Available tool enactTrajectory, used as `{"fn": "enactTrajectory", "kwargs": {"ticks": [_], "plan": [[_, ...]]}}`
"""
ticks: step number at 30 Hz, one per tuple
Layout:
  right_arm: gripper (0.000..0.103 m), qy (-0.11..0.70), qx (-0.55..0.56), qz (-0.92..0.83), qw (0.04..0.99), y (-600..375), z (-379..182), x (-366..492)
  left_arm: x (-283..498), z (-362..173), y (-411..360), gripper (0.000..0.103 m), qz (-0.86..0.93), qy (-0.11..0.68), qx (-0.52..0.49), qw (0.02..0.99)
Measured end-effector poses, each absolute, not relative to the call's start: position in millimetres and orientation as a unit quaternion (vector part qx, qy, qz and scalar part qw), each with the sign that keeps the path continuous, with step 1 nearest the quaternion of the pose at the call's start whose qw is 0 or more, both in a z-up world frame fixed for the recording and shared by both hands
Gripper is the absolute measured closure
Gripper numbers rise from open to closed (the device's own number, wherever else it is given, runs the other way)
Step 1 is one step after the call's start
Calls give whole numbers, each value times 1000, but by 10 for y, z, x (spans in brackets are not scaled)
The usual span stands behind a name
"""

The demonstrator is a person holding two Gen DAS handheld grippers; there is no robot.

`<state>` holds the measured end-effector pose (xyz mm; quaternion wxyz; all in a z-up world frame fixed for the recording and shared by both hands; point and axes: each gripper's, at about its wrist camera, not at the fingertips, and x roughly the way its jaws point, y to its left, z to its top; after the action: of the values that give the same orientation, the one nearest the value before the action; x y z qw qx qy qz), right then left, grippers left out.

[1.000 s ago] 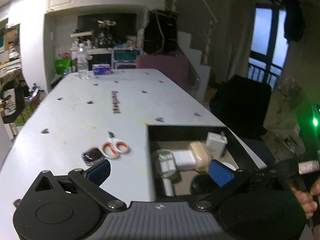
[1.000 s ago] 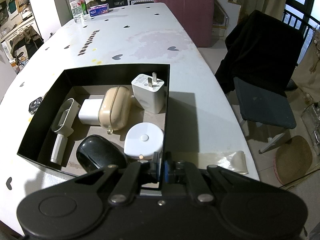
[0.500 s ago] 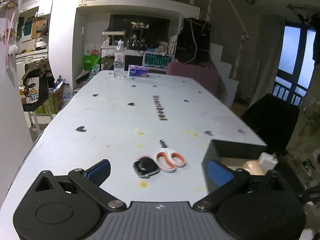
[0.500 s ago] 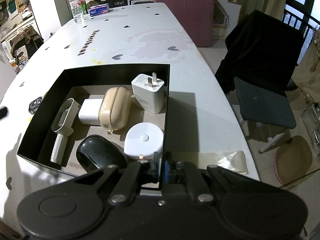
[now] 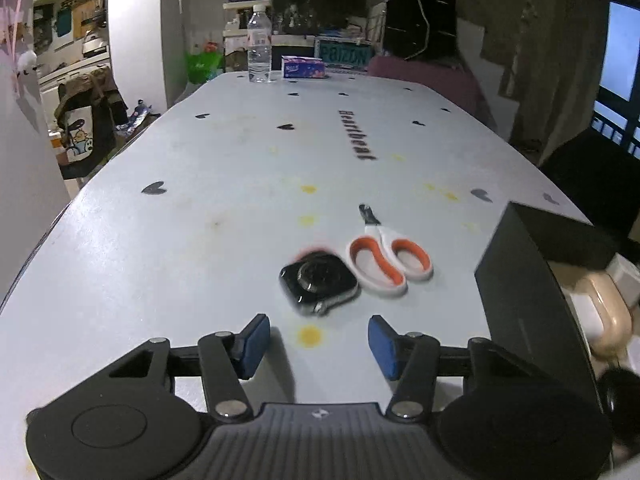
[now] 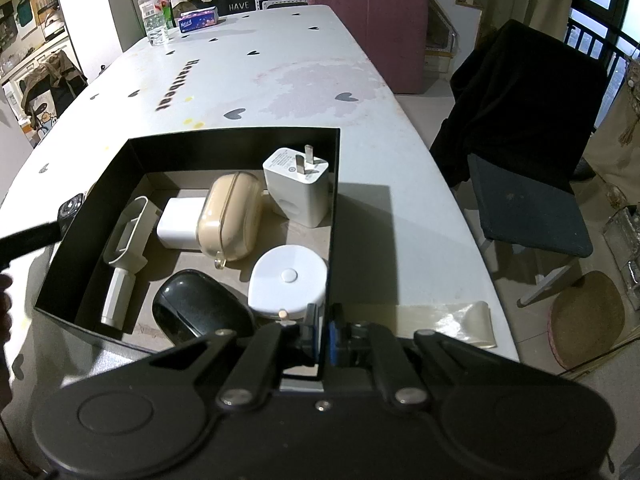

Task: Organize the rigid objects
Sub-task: 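Lower the left gripper onto the black smartwatch and close it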

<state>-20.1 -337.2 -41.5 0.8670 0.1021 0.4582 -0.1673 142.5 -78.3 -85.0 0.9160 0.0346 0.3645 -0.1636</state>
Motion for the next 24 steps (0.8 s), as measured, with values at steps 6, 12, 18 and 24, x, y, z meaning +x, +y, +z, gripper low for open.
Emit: {"fn": "enactTrajectory", "kwargs": {"ticks": [6, 12, 18, 24], "plan": [[97, 458, 102, -167, 867, -3371, -415, -200, 1561, -931, -929, 47, -136, 328, 39, 934], [97, 460, 102, -167, 866, -3374, -423, -206, 1632, -903, -911, 47, -137, 329, 25, 934], [97, 460, 103, -167, 866, -3373, -427, -206, 1602, -868, -786, 57, -149, 340, 29, 928], [97, 460, 105, -166, 866, -3379, -430, -206, 1585, -843, -613, 60, -168, 339, 21, 925]]}}
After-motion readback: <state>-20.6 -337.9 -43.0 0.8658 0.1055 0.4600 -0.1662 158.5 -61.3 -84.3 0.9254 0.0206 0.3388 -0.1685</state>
